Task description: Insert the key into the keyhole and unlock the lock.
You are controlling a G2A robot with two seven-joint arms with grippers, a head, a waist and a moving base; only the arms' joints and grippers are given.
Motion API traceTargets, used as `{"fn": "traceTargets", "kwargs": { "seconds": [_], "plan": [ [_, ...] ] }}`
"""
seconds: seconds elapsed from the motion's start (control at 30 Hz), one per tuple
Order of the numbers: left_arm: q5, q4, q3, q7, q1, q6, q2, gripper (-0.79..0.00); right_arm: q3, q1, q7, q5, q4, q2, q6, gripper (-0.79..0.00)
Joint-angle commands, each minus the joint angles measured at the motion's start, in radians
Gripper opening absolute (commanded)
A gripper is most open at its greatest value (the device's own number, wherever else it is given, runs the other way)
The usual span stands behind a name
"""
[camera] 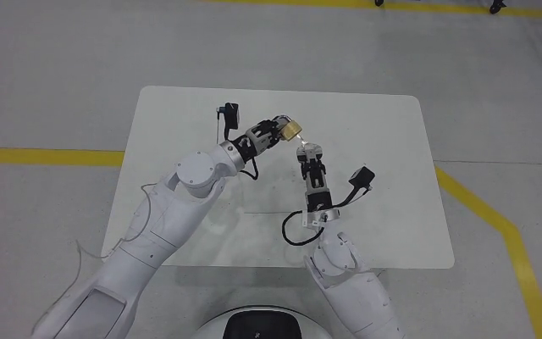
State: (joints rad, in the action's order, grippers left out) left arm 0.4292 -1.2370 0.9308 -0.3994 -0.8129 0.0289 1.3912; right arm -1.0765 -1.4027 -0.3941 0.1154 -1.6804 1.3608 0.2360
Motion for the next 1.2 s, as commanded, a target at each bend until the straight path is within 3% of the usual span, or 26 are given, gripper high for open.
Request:
{"fn": "traceTargets", "kwargs": {
  "seconds": [0.0,1.17],
  "plan": [
    [-0.002,0.000,0.003,0.002,-0.001,0.000,0.001,-0.785,-0.002,-0.002,0.004,0.004,-0.001,0.002,-0.003,-0.785],
    [-0.156,-0.060,0.022,0.032,-0.041,-0.023,0.018,-0.785,-0.016,-0.007,0.029,0.065,0.012,0.038,-0.035,-0.785]
  ]
}}
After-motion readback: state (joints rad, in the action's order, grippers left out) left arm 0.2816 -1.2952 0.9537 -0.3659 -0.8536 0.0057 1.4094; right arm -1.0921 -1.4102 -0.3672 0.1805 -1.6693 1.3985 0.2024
